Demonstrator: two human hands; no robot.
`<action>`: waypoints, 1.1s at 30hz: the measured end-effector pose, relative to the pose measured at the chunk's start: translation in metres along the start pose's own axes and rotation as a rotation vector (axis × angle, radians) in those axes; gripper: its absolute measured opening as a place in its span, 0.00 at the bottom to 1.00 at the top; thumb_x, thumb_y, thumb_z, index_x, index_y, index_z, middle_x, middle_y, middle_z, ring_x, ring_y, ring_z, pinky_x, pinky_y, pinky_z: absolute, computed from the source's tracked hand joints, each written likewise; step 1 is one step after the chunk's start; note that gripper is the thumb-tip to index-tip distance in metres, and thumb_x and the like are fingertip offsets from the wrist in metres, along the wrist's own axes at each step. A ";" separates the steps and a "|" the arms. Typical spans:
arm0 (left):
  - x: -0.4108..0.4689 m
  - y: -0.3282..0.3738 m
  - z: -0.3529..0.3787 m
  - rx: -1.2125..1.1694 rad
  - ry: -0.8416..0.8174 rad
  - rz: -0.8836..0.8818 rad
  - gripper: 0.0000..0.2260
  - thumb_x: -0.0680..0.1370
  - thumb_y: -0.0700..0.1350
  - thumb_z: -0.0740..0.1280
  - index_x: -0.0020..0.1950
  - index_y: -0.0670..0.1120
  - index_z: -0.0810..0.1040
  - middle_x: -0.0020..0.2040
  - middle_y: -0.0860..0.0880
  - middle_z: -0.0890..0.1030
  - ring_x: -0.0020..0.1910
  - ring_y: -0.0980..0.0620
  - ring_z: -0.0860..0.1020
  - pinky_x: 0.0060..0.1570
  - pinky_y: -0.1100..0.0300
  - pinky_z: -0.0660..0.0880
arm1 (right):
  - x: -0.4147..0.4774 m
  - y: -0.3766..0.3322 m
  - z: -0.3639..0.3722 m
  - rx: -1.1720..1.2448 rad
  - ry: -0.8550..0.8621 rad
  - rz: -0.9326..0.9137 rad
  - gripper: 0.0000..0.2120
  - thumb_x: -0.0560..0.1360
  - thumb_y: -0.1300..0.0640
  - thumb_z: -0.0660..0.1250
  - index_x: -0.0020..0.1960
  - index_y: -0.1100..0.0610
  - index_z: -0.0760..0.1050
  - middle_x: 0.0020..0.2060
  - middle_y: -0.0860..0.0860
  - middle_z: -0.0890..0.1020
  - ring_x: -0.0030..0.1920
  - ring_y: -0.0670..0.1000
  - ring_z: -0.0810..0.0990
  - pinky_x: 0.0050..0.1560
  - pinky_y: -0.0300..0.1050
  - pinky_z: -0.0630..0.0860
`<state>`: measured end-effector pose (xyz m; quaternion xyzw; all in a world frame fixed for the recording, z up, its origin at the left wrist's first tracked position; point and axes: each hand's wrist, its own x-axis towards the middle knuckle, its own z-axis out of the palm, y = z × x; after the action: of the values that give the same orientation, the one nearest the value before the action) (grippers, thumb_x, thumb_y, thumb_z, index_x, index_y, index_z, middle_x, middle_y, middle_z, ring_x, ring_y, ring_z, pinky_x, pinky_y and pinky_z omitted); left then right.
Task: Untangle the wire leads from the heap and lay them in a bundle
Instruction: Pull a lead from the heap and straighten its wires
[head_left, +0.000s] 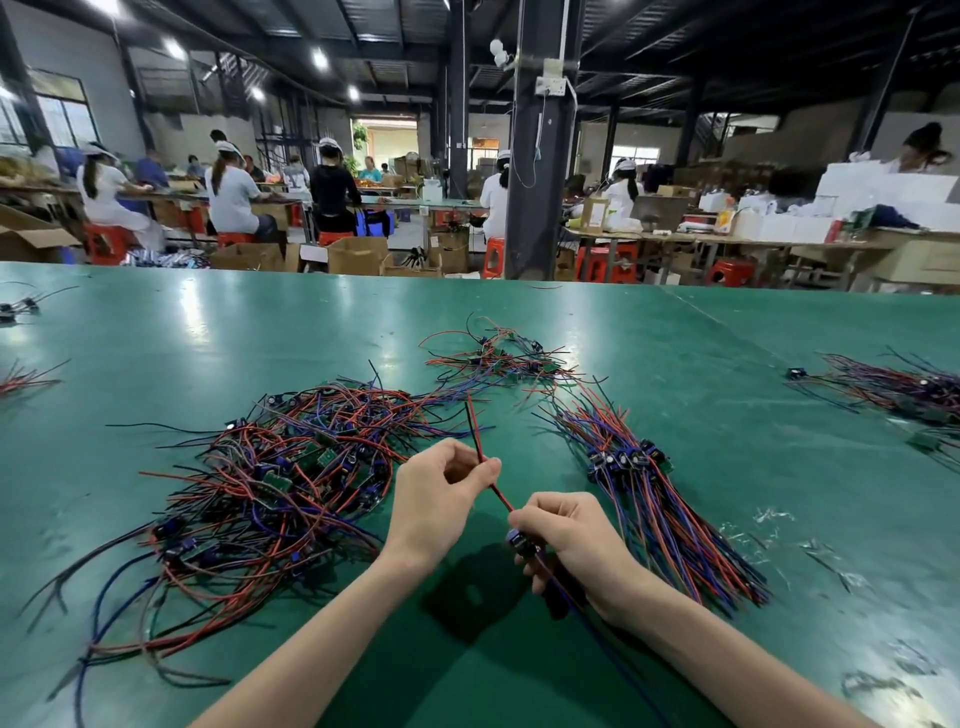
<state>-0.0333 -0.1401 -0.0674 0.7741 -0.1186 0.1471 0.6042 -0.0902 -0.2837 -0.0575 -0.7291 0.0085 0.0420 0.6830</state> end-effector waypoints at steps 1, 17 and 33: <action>0.000 0.001 -0.001 -0.007 0.004 0.005 0.06 0.72 0.43 0.74 0.38 0.45 0.80 0.34 0.49 0.83 0.33 0.55 0.78 0.34 0.63 0.76 | 0.000 0.000 0.000 0.008 0.005 -0.003 0.15 0.74 0.65 0.65 0.28 0.59 0.72 0.23 0.56 0.75 0.21 0.51 0.72 0.20 0.37 0.70; 0.004 0.021 -0.003 -0.898 -0.124 -0.856 0.10 0.75 0.39 0.68 0.36 0.37 0.73 0.27 0.48 0.71 0.21 0.56 0.68 0.21 0.69 0.69 | 0.002 -0.001 -0.001 -0.042 -0.001 -0.025 0.16 0.74 0.66 0.65 0.28 0.59 0.70 0.22 0.55 0.74 0.19 0.51 0.70 0.19 0.37 0.69; 0.006 0.017 -0.007 -0.854 -0.146 -0.646 0.08 0.70 0.40 0.71 0.36 0.42 0.71 0.28 0.48 0.75 0.24 0.56 0.70 0.27 0.67 0.74 | 0.004 0.003 0.000 -0.060 -0.004 -0.042 0.16 0.74 0.66 0.65 0.28 0.59 0.70 0.22 0.54 0.72 0.17 0.48 0.69 0.19 0.34 0.67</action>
<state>-0.0342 -0.1377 -0.0488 0.4647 0.0347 -0.1618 0.8699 -0.0864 -0.2833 -0.0613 -0.7491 -0.0094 0.0293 0.6617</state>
